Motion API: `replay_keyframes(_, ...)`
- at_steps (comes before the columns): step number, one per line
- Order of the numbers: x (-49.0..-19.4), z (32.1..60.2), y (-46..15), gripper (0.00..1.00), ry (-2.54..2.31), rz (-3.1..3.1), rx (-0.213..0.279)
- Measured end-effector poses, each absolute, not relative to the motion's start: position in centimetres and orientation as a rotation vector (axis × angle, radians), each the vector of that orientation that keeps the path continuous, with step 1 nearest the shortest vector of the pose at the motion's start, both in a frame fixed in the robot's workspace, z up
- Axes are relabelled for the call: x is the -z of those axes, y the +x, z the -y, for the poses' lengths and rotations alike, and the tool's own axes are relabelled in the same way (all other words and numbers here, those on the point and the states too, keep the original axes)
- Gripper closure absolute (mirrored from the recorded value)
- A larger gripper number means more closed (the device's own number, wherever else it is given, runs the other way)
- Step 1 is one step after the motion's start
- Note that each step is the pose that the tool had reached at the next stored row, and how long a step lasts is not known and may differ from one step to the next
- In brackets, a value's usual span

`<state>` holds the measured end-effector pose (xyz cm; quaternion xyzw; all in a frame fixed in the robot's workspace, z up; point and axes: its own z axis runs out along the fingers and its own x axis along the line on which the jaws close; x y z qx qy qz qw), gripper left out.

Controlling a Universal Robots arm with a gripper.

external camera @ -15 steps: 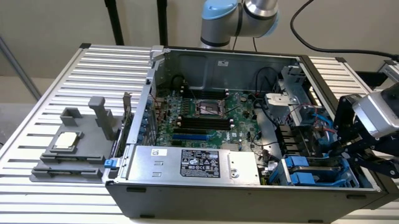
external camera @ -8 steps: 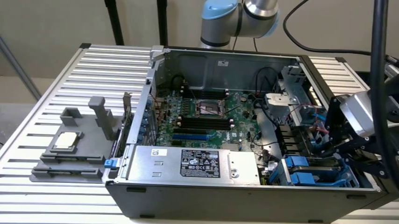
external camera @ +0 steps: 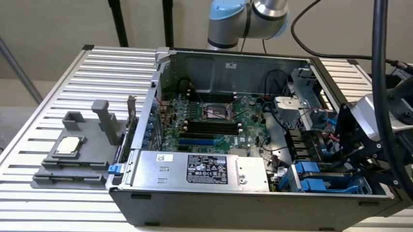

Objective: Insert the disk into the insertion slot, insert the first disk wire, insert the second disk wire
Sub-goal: 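Insert the first disk wire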

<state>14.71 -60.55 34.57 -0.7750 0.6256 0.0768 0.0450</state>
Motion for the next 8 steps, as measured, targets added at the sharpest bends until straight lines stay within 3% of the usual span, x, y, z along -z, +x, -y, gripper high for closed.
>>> replay_keyframes(8, -34.57, 60.54, 14.72, 0.84, -2.299, -2.015, -0.239)
